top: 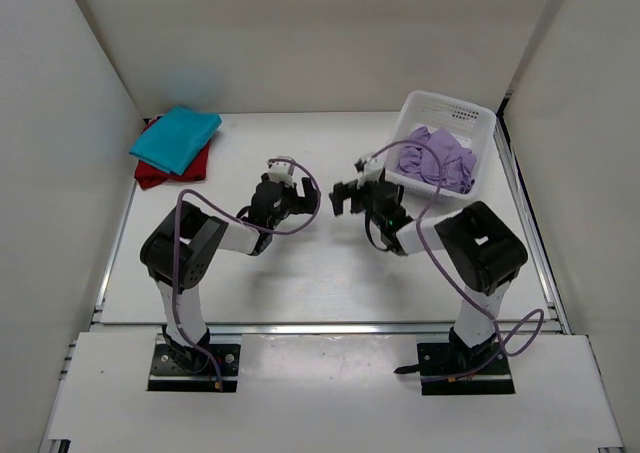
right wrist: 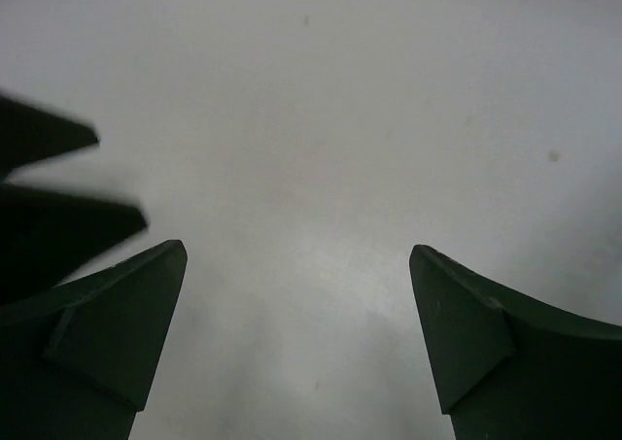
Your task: Fold and stack the t-shirts
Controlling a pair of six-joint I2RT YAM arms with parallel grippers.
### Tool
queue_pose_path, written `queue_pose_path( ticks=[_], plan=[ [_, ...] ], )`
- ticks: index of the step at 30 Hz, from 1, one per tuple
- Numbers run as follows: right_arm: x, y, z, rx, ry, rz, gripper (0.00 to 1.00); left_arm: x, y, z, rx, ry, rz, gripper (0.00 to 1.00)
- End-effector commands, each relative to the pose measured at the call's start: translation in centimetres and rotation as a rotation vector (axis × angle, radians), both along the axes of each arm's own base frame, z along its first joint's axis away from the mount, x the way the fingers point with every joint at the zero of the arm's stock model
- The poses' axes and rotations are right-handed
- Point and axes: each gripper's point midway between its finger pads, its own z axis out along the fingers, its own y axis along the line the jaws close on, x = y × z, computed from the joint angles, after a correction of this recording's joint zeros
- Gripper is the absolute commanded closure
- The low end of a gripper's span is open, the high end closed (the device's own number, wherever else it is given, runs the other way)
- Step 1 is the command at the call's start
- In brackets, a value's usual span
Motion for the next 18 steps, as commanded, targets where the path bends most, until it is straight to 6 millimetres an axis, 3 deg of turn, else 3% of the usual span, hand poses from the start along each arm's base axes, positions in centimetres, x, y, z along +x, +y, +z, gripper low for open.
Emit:
queue_pose_path(
  ticks=[1, 3, 4, 5, 6, 9, 13, 18],
  plan=[
    [6.0, -1.1, 2.9, 0.088, 0.044, -0.077, 0.01, 0.4, 0.5, 3.0, 0.006, -0.076, 0.045, 0.01],
    [9.0, -1.1, 3.9, 0.144, 0.125, -0.064, 0.01, 0.6, 0.7, 2.5, 0.008, -0.061, 0.056, 0.01],
    [9.0, -0.8, 2.3, 0.138, 0.191, -0.033, 0.01, 1.0, 1.1, 2.8, -0.005, -0.059, 0.080, 0.01],
    [9.7, -1.0, 3.1, 0.172, 0.184, -0.008, 0.01, 0.8, 1.1, 2.2, 0.001, -0.039, 0.086, 0.02],
    [9.7, -1.4, 2.3, 0.180, 0.199, -0.007, 0.01, 1.2, 1.2, 2.3, 0.001, -0.039, 0.092, 0.02],
    [9.6, -2.1, 3.1, 0.204, 0.158, -0.017, 0.01, 1.4, 1.3, 2.6, -0.012, -0.028, 0.102, 0.01],
    [9.4, -3.0, 2.7, 0.178, 0.183, -0.064, 0.43, 1.3, 1.2, 2.1, -0.002, -0.025, 0.101, 0.02],
    [9.0, -4.8, 2.9, 0.129, 0.203, -0.127, 0.61, 2.1, 1.7, 2.1, -0.050, 0.003, 0.102, 0.01]
  ],
)
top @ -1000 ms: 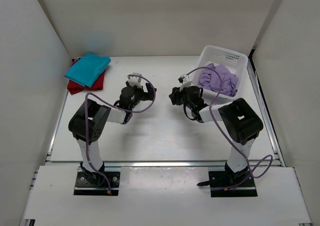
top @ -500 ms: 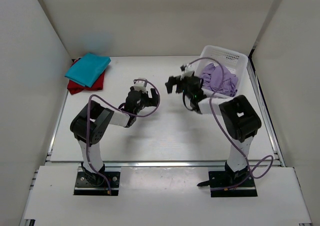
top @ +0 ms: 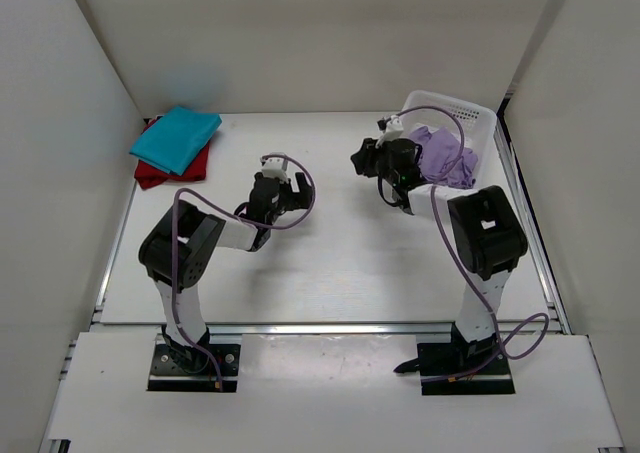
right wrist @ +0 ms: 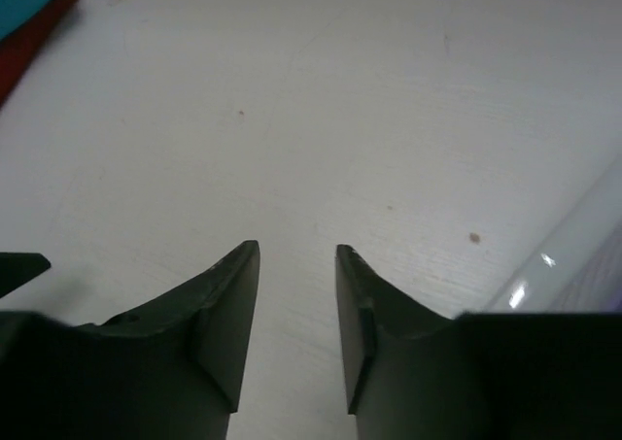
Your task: Fold and stack the t-shirts
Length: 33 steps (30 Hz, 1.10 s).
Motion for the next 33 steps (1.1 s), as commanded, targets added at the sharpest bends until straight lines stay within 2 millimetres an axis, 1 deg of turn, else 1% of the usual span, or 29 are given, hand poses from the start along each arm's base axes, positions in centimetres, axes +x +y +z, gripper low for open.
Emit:
queue_pose_path(
  ticks=[1, 2, 3, 4, 5, 6, 7, 8, 10, 11, 12, 13, 14, 15, 16, 17, 19, 20, 21, 23, 25, 26, 27, 29, 30, 31, 32, 33],
  plan=[
    [-1.7, -1.7, -1.6, -0.091, 0.077, -0.066, 0.66, 1.4, 0.1, 2.2, -0.071, -0.018, -0.001, 0.04],
    [-1.9, -1.4, -0.6, -0.109, 0.049, -0.062, 0.70, 1.4, -0.1, 2.4, -0.077, -0.024, -0.009, 0.16],
    [-2.1, -1.1, -0.1, -0.124, 0.046, -0.071, 0.72, 1.6, 0.2, 2.1, -0.067, -0.018, -0.003, 0.33],
    [-2.2, -0.5, 0.5, -0.133, 0.056, -0.056, 0.74, 1.5, -0.1, 2.3, -0.063, -0.021, -0.005, 0.47],
    [-2.0, 0.1, 1.1, -0.120, 0.066, -0.052, 0.77, 1.4, -0.2, 2.5, -0.061, -0.026, -0.005, 0.52],
    [-2.6, 0.6, 0.0, -0.129, 0.108, -0.035, 0.79, 1.2, -0.1, 2.1, -0.051, -0.020, 0.002, 0.59],
    [-2.7, 1.2, -0.1, -0.120, 0.114, -0.011, 0.80, 1.4, -0.1, 2.4, -0.047, -0.029, 0.008, 0.63],
    [-2.9, 1.5, -0.9, -0.126, 0.123, -0.014, 0.81, 1.3, -0.4, 2.7, -0.043, -0.032, 0.010, 0.66],
    [-2.7, 0.9, -2.3, -0.159, 0.161, -0.043, 0.87, 1.2, -0.4, 2.6, -0.024, -0.020, 0.022, 0.70],
    [-2.6, 0.6, -3.0, -0.167, 0.198, -0.051, 0.88, 1.1, -0.4, 2.4, -0.019, -0.014, 0.031, 0.74],
    [-2.0, 0.0, -3.2, -0.158, 0.217, -0.067, 0.90, 0.9, -0.5, 2.7, -0.028, -0.012, 0.029, 0.77],
    [-2.1, -0.7, -4.5, -0.165, 0.257, -0.084, 0.93, 0.8, -0.8, 2.9, -0.031, -0.012, 0.019, 0.82],
    [-1.9, -1.9, -4.6, -0.160, 0.270, -0.116, 0.95, 0.7, -0.8, 3.0, -0.026, -0.010, 0.023, 0.83],
    [-1.8, -3.4, -5.2, -0.163, 0.281, -0.171, 0.96, 0.6, -0.6, 3.5, -0.013, -0.017, 0.035, 0.82],
    [-1.7, -4.6, -5.1, -0.154, 0.284, -0.204, 0.98, 0.5, -0.2, 3.5, 0.004, -0.013, 0.047, 0.80],
    [-1.7, -5.6, -4.7, -0.159, 0.274, -0.237, 0.99, 0.5, -0.3, 4.0, 0.006, -0.024, 0.050, 0.80],
    [-2.1, -8.7, -5.1, -0.146, 0.290, -0.308, 1.00, 0.1, -0.3, 4.7, 0.012, -0.014, 0.050, 0.81],
    [-2.0, -8.9, -4.4, -0.123, 0.280, -0.307, 0.99, -0.2, -0.5, 4.6, 0.011, -0.009, 0.040, 0.79],
    [-2.3, -9.8, -4.8, -0.113, 0.297, -0.313, 1.00, -0.6, -0.4, 4.8, 0.007, -0.007, 0.021, 0.79],
    [-2.3, -10.9, -3.7, -0.093, 0.288, -0.328, 1.00, -1.5, -1.4, 5.9, -0.034, -0.022, -0.013, 0.79],
    [-2.9, -12.1, -3.8, -0.101, 0.302, -0.357, 1.00, -2.6, -2.4, 5.6, -0.016, 0.007, -0.024, 0.78],
    [-3.0, -12.7, -3.4, -0.106, 0.297, -0.362, 0.98, -2.9, -2.5, 5.5, -0.015, 0.019, -0.035, 0.78],
    [-3.2, -12.7, -3.0, -0.108, 0.290, -0.364, 0.99, -3.6, -3.2, 5.3, -0.023, 0.033, -0.060, 0.78],
    [-3.6, -13.2, -2.6, -0.083, 0.300, -0.358, 1.00, -4.2, -3.7, 5.3, -0.038, 0.052, -0.088, 0.81],
    [-4.2, -12.5, -2.7, -0.064, 0.319, -0.311, 0.99, -5.1, -3.8, 5.3, -0.035, 0.054, -0.102, 0.81],
    [-4.3, -11.6, -1.8, -0.045, 0.316, -0.271, 0.97, -5.7, -4.0, 4.9, -0.030, 0.057, -0.113, 0.81],
    [-4.6, -11.3, -1.8, -0.056, 0.330, -0.264, 0.94, -6.4, -4.0, 4.9, -0.030, 0.063, -0.120, 0.83],
    [-4.7, -10.6, -1.3, -0.055, 0.322, -0.242, 0.93, -6.6, -4.0, 5.2, -0.032, 0.062, -0.128, 0.89]
  ],
)
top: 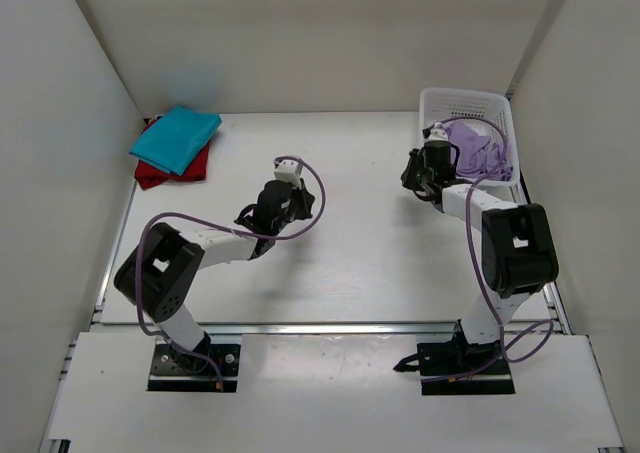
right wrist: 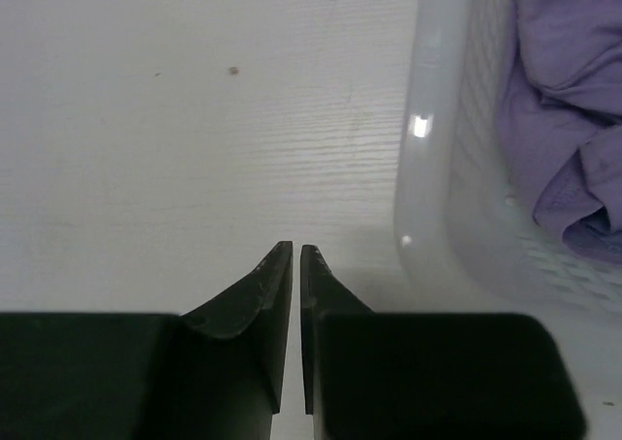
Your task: Fold and stack the t-shirts
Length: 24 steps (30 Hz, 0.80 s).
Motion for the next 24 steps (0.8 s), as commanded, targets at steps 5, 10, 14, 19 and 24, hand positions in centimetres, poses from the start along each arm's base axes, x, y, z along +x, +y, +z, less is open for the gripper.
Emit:
queue_pose_path(
  ticks=[5, 10, 14, 19, 24],
  plan=[
    [-1.1, 3.6, 7.5, 0.011, -0.115, 0.114, 0.81, -2.6, 0.6, 0.2, -0.087, 0.110, -0.139, 0.81],
    [1.0, -2.8, 11.4, 0.007, -0.205, -0.043, 0.68, -2.3, 0.4, 0.7, -0.110, 0.143, -0.183, 0.62],
    [3.7, -9.3, 9.8, -0.083, -0.127, -0.200, 0.83, -3.9, -2.1, 1.6, -0.017, 0.093, -0.234, 0.33],
    [3.7, -18.3, 7.7, -0.245, -0.018, -0.444, 0.79, -5.7, -2.7, 1.0, -0.093, 0.156, -0.278, 0.44],
    [1.7, -22.1, 8.6, -0.281, -0.001, -0.589, 0.53, -7.7, -3.5, -0.6, -0.116, 0.210, -0.312, 0.53]
  ],
)
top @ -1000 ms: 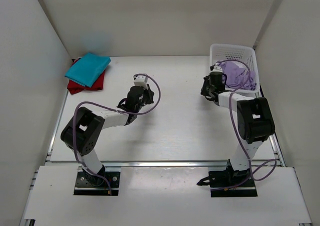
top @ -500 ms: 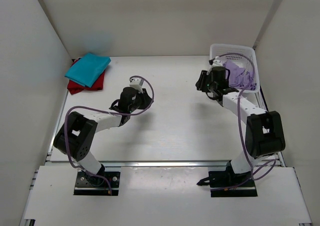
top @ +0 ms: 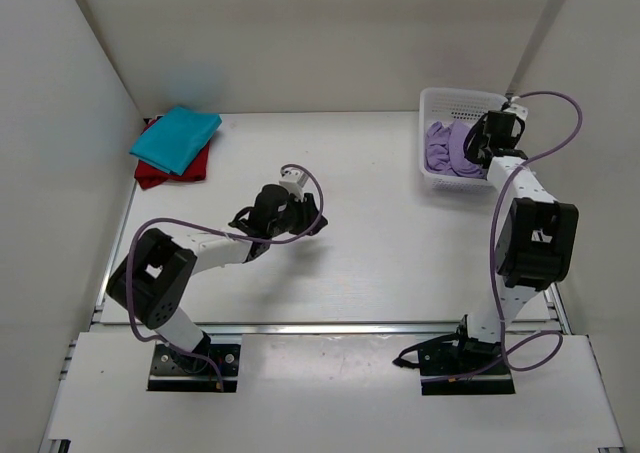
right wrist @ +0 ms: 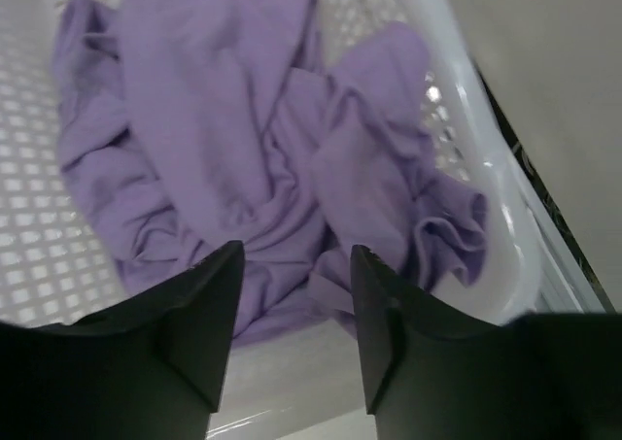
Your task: Fold and stack the t-shirts
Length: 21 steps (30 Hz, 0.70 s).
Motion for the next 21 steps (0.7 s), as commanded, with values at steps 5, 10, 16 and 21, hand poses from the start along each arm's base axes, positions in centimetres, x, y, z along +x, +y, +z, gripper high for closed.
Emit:
queue_pose_path(
  ticks=[5, 10, 16, 21],
  plan=[
    [-0.3, -2.7, 1.4, -0.051, -0.010, -0.069, 0.40, -2.3, -2.6, 1.1, -0.057, 0.016, -0.112, 0.48],
    [0.8, -3.7, -0.8, -0.084, 0.066, -0.083, 0.40, -2.4, -1.9, 1.4, -0.051, -0.006, -0.089, 0.44],
    [2.9, -4.7, -1.7, -0.113, 0.100, -0.093, 0.49, -2.5, -1.5, 2.4, -0.078, -0.026, -0.080, 0.45],
    [3.6, -4.3, 0.2, -0.135, 0.068, -0.116, 0.94, -2.4, -1.1, 3.2, -0.081, -0.044, -0.068, 0.45]
  ],
)
